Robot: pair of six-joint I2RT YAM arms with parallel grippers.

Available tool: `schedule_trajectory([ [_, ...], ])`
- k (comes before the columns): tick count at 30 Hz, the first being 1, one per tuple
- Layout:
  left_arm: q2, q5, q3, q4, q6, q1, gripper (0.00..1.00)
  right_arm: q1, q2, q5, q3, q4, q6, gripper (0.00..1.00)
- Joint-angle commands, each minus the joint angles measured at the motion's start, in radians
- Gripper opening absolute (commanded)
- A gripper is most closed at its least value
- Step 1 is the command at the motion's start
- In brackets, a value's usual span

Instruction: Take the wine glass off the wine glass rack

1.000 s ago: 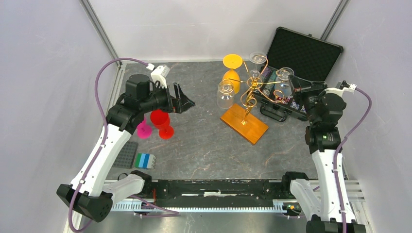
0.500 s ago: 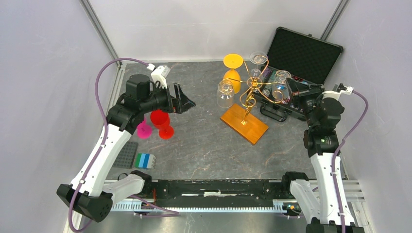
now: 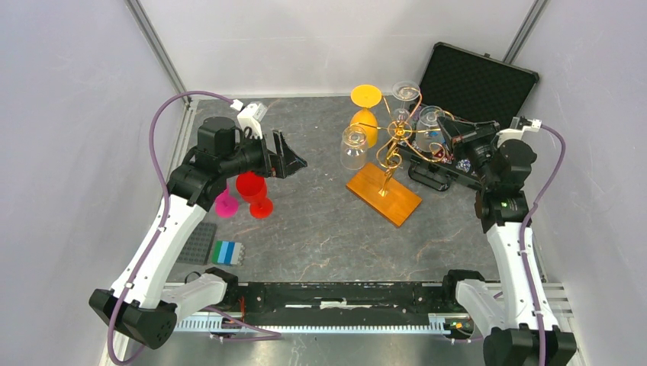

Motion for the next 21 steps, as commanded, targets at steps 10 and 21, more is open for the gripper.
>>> schedule_trajectory([
  [10, -0.021, 0.019, 0.01, 0.035, -0.018, 0.003, 1.0, -0.002, 0.104, -0.049, 0.178, 0.124, 0.006, 0.0],
  [21, -0.023, 0.012, 0.01, 0.031, -0.016, 0.003, 1.0, 0.006, 0.187, -0.002, 0.235, 0.16, 0.008, 0.0],
])
